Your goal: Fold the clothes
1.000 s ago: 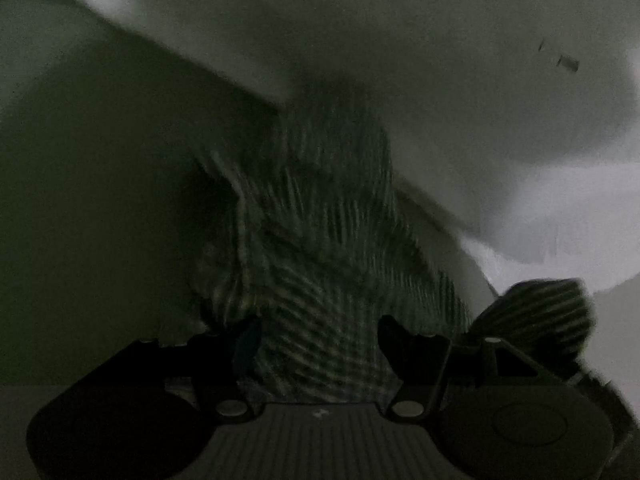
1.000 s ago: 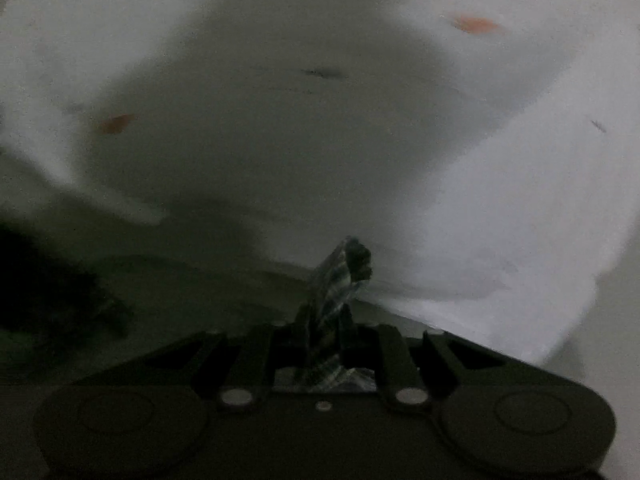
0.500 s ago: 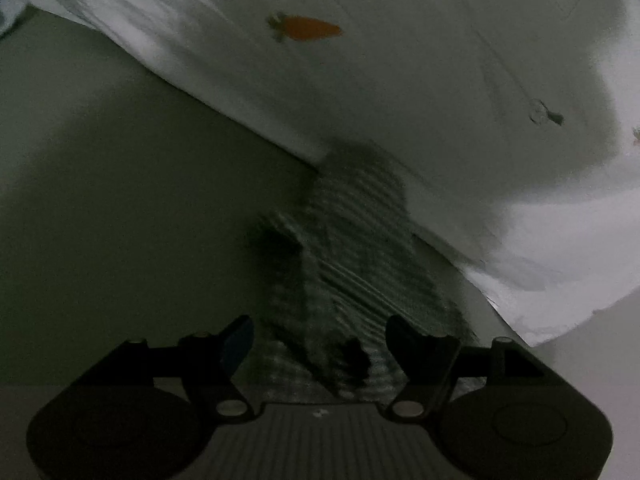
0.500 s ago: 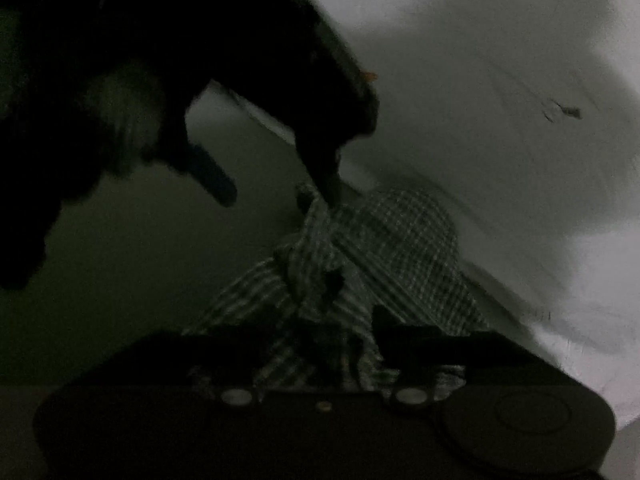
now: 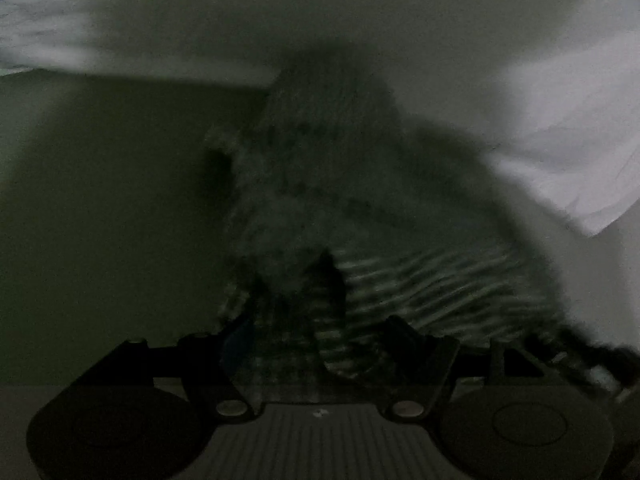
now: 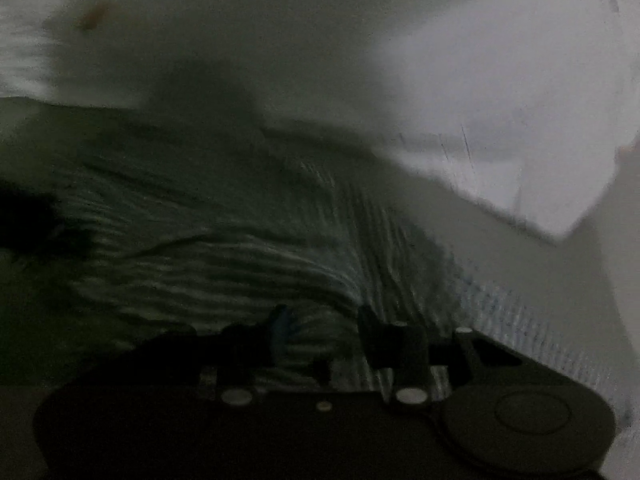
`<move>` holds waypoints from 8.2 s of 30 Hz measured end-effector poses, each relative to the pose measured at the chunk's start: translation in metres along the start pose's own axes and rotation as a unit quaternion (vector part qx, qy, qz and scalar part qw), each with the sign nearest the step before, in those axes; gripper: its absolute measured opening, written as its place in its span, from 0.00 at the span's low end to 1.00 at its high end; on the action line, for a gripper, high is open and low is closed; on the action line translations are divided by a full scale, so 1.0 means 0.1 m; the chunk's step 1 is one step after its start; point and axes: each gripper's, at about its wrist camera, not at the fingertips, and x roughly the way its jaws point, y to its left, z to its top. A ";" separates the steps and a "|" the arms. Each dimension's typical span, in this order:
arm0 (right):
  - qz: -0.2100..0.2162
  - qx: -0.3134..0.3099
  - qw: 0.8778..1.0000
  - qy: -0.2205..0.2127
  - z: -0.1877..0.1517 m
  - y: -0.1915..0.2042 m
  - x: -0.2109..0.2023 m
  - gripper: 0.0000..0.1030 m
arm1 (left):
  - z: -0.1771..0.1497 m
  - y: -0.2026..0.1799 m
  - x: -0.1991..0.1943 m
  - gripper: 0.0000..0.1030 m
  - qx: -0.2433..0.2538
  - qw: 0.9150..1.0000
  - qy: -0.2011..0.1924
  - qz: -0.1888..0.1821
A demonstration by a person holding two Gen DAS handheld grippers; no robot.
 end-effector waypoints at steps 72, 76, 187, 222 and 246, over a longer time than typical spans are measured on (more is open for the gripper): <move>-0.126 0.371 0.920 -0.001 -1.77 -4.12 0.29 0.27 | -1.76 -1.89 -0.22 1.00 0.082 0.988 0.040 0.125; -0.106 0.371 0.923 -0.010 -1.65 -4.07 0.24 0.22 | -1.72 -1.87 -0.21 1.00 0.082 0.988 0.051 0.122; 0.012 0.125 0.985 0.116 -1.44 0.38 -1.31 0.75 | -0.53 2.17 -1.12 1.00 -0.262 0.938 0.007 -0.228; 0.026 0.186 0.969 0.158 -1.29 0.24 -1.06 0.94 | 0.08 1.64 -1.19 0.03 -0.115 0.982 -0.152 0.015; 0.007 0.240 0.956 0.167 -1.41 -0.01 -1.05 0.95 | -0.06 -0.64 -1.10 0.29 0.378 0.904 -0.190 -0.059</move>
